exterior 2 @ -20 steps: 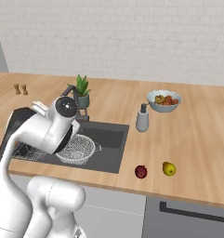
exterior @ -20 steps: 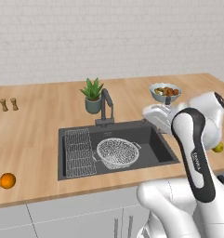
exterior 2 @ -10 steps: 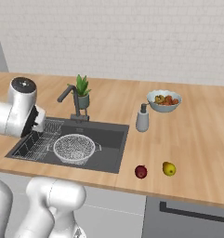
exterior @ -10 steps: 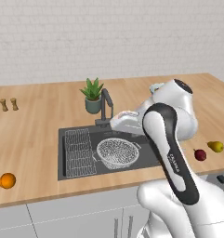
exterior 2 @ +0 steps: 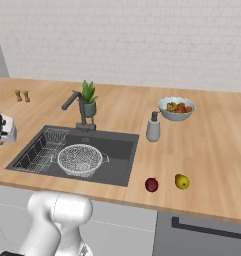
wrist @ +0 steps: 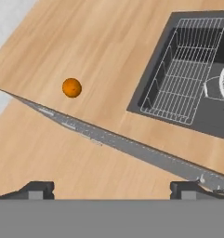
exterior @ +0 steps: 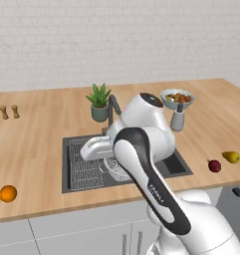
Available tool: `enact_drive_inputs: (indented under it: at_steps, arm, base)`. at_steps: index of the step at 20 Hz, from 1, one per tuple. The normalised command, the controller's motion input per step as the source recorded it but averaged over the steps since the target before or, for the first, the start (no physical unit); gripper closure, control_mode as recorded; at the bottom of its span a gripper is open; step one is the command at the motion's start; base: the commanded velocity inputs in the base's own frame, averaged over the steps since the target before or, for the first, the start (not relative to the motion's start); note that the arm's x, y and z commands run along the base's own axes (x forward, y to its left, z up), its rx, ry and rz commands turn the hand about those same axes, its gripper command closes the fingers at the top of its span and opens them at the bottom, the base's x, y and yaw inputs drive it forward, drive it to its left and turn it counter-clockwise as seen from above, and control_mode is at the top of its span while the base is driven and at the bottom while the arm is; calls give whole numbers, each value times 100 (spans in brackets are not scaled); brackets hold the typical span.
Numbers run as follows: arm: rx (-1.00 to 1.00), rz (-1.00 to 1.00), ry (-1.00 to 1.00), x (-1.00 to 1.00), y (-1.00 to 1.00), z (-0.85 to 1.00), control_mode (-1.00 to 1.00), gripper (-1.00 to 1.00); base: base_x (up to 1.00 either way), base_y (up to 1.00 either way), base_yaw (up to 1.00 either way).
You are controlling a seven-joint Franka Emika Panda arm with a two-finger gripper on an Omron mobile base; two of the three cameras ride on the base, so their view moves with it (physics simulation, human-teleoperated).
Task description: Put the colander in the sink, put the pear, pear, orange in the colander, and turn on the sink faucet and pour water over the colander.
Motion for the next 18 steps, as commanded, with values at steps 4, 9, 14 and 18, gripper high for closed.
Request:
enact_drive_inputs:
  at_steps: [4,9,14,18]
  arm:
    - [-13,15,1,1,87,-41,-100,-100]
    - [-9,13,5,25,81,-39,-100,-100]
    - [-10,17,6,52,76,-40,-100,-100]
    - [-15,9,14,43,75,-25,-100,-100]
  base:
    - [0,0,0]
    - [0,0,0]
    - [0,0,0]
    - [0,0,0]
